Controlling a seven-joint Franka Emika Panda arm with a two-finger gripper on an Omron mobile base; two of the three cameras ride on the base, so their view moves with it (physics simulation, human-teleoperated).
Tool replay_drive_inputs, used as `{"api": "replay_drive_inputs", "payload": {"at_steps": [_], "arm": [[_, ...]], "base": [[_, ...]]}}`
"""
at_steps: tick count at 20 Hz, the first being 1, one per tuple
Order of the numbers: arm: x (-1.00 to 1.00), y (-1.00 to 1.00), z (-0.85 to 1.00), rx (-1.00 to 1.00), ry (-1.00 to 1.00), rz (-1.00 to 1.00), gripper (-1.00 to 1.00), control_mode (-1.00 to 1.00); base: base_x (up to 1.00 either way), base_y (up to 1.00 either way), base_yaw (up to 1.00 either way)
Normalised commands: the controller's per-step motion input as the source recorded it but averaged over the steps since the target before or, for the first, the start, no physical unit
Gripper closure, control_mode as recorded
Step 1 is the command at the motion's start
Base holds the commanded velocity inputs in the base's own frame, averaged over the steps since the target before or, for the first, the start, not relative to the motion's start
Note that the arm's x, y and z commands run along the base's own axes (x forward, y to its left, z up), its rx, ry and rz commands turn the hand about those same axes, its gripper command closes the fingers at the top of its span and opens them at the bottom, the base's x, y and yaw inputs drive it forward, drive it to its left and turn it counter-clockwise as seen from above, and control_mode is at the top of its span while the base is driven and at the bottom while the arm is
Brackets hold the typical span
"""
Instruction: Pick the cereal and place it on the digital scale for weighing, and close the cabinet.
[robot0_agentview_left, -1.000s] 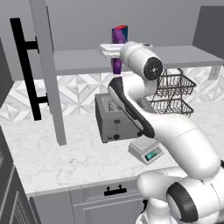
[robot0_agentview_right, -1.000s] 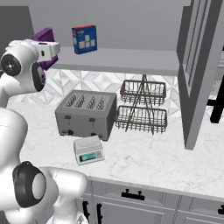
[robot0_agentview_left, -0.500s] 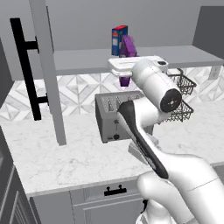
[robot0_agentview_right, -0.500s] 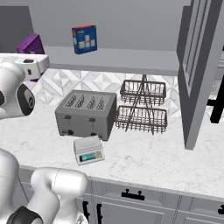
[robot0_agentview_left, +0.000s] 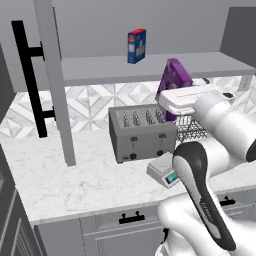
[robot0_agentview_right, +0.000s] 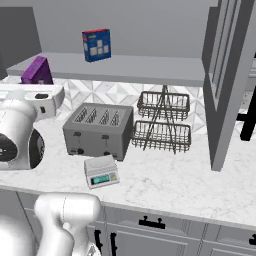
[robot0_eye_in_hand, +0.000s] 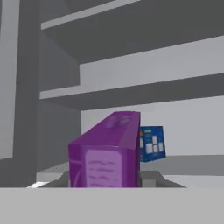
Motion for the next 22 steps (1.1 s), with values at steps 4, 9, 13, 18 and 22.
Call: {"api": "replay_drive_inputs", "payload": {"at_steps": [4,9,13,18,22], "arm": [[-0.26,-0.78,-0.66,-0.04,0.03,0.32,1.00,-1.00],[0.01,-0.53,-0.93,-0.12,0.08,0.38,1.00,-1.00],[0.09,-0.41,-0.99,-0.08,0.00,0.41,1.00,-1.00],[0.38,0.00,-0.93,-0.07,-0.01,0.33,1.00,-1.00],[0.43,0.31,-0.68,0.00,-0.03,0.19,1.00,-1.00]], "base": [[0.00,0.00,0.00],[0.00,0.00,0.00],[0.00,0.00,0.00],[0.00,0.00,0.00],[0.00,0.00,0.00]]}}
